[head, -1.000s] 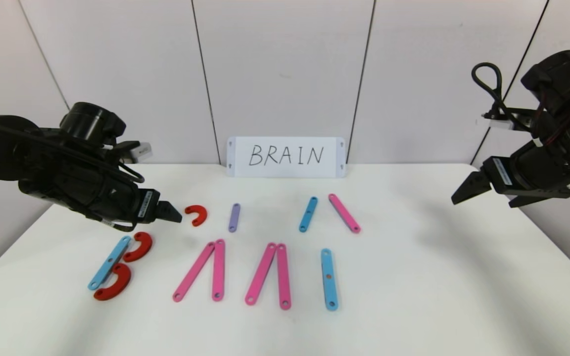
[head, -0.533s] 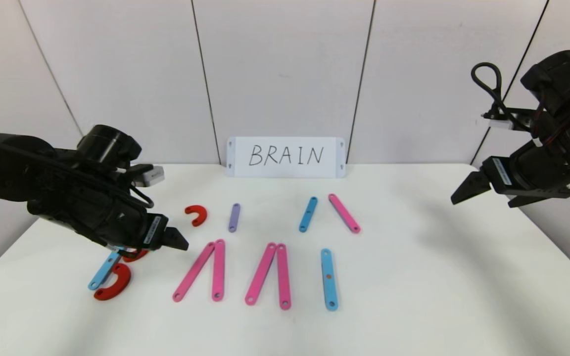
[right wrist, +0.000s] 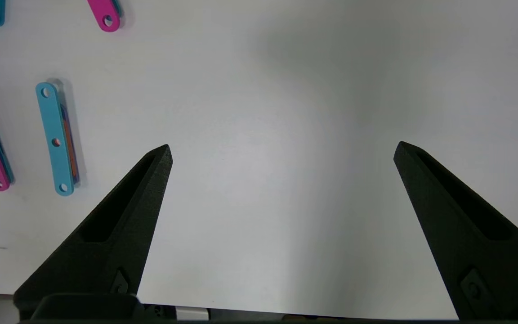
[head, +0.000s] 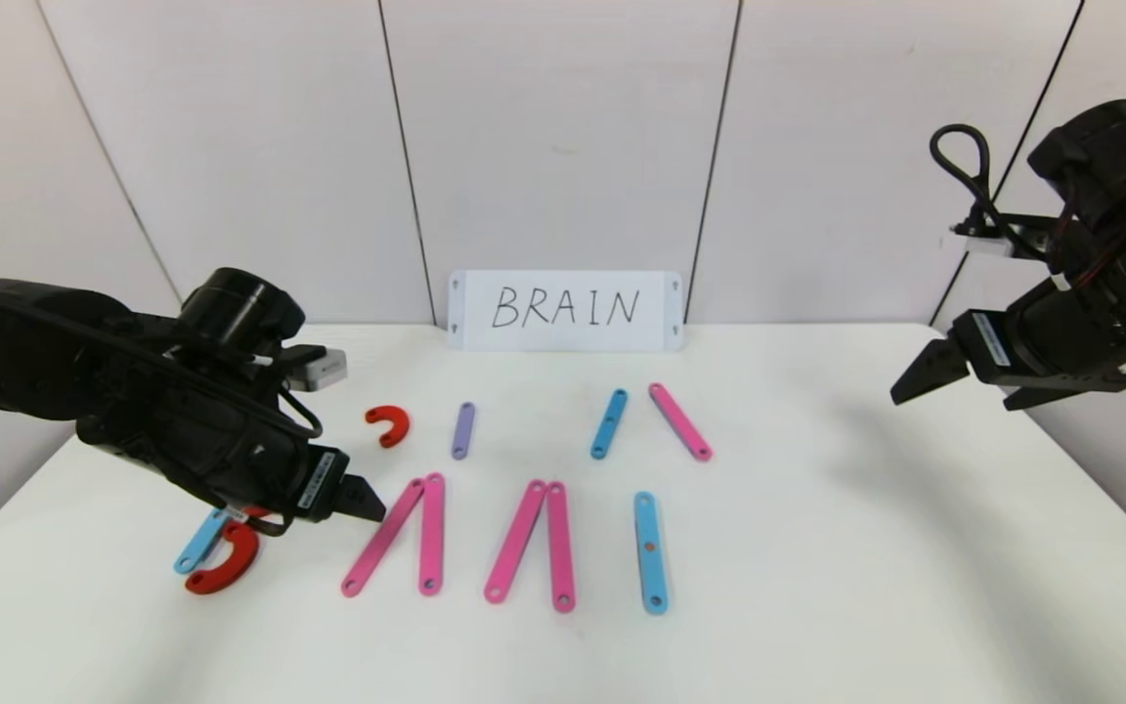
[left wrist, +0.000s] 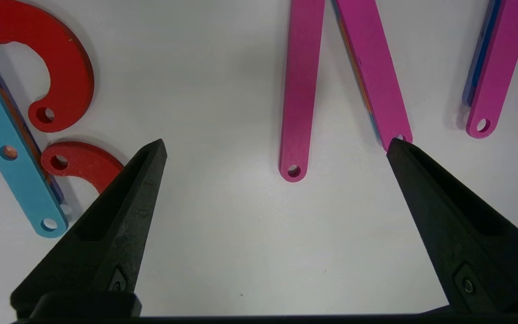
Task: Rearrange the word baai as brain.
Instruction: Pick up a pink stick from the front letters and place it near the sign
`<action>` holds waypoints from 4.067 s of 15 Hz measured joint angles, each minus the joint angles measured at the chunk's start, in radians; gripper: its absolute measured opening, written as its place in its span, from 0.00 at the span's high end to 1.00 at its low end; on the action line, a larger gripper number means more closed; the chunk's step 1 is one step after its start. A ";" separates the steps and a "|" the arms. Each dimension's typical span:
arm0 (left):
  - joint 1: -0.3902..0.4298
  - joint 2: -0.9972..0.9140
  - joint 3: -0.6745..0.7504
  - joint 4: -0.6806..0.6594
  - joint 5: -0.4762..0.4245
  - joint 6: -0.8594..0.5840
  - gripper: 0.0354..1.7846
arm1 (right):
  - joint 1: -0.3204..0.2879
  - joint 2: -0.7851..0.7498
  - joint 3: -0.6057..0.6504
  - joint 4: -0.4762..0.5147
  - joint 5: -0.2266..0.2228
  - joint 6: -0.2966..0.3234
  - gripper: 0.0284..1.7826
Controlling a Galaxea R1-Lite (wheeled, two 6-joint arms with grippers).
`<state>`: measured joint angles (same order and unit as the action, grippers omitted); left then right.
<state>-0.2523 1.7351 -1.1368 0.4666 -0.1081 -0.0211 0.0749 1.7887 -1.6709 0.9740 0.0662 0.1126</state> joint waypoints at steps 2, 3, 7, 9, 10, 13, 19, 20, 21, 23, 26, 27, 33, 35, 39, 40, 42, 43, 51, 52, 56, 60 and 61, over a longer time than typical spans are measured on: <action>-0.010 0.010 0.003 0.000 0.000 0.000 0.04 | 0.000 0.000 0.000 0.000 0.000 0.000 0.03; -0.013 0.015 0.003 0.000 0.001 0.000 0.04 | -0.001 0.000 0.000 0.000 -0.001 0.000 0.03; -0.027 0.032 0.009 0.000 0.003 0.000 0.04 | 0.000 0.000 0.001 -0.001 -0.001 0.000 0.03; -0.029 0.039 0.012 0.000 0.005 0.001 0.04 | -0.001 0.000 0.001 -0.001 -0.001 0.000 0.03; -0.029 0.042 0.013 0.000 0.005 0.002 0.04 | 0.000 0.000 0.002 -0.001 -0.001 0.000 0.03; -0.029 0.061 0.014 -0.010 0.013 0.003 0.04 | -0.001 0.000 0.002 -0.001 -0.001 0.000 0.03; -0.028 0.109 0.017 -0.026 0.061 0.002 0.04 | -0.001 0.000 0.002 -0.001 -0.001 -0.001 0.03; -0.028 0.112 0.017 -0.025 0.057 0.001 0.04 | -0.001 0.000 0.002 -0.001 -0.001 -0.001 0.03; -0.028 0.113 0.017 -0.025 0.056 0.002 0.04 | 0.000 0.000 0.002 -0.001 -0.001 -0.001 0.03; -0.030 0.113 0.017 -0.025 0.054 0.002 0.04 | -0.001 0.000 0.002 -0.001 -0.001 -0.001 0.03; -0.043 0.113 0.029 -0.034 0.056 0.003 0.04 | -0.001 0.000 0.002 -0.001 -0.001 -0.001 0.03; -0.051 0.113 0.037 -0.043 0.057 0.006 0.04 | 0.000 0.000 0.002 -0.001 -0.001 -0.001 0.03; -0.067 0.121 0.059 -0.075 0.059 0.016 0.04 | 0.000 0.000 0.003 -0.001 -0.001 -0.001 0.03; -0.068 0.128 0.059 -0.077 0.059 0.018 0.04 | 0.000 0.000 0.003 -0.001 -0.001 -0.001 0.03; -0.068 0.137 0.057 -0.077 0.059 0.020 0.04 | 0.000 0.000 0.005 -0.002 -0.001 -0.001 0.03; -0.068 0.138 0.057 -0.080 0.059 0.020 0.04 | 0.000 0.000 0.005 -0.003 -0.001 -0.001 0.03; -0.068 0.140 0.057 -0.080 0.060 0.019 0.04 | 0.000 0.000 0.005 -0.002 -0.003 -0.001 0.03; -0.068 0.141 0.057 -0.081 0.059 0.020 0.04 | 0.000 0.000 0.005 -0.003 -0.004 -0.001 0.03; -0.068 0.152 0.063 -0.081 0.062 0.046 0.47 | 0.000 -0.004 0.002 -0.002 -0.007 0.003 0.03; -0.068 0.151 0.063 -0.081 0.063 0.046 0.58 | 0.000 -0.006 0.002 -0.002 -0.007 0.005 0.03; -0.070 0.151 0.065 -0.080 0.065 0.045 0.86 | 0.000 -0.009 0.000 -0.004 -0.009 0.008 0.03; -0.070 0.150 0.065 -0.082 0.069 0.046 0.86 | 0.000 -0.011 -0.001 -0.004 -0.009 0.009 0.03; -0.070 0.151 0.064 -0.094 0.070 0.045 0.86 | 0.000 -0.011 -0.001 -0.004 -0.009 0.008 0.03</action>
<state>-0.3223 1.8857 -1.0723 0.3723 -0.0383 0.0240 0.0745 1.7781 -1.6717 0.9702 0.0572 0.1202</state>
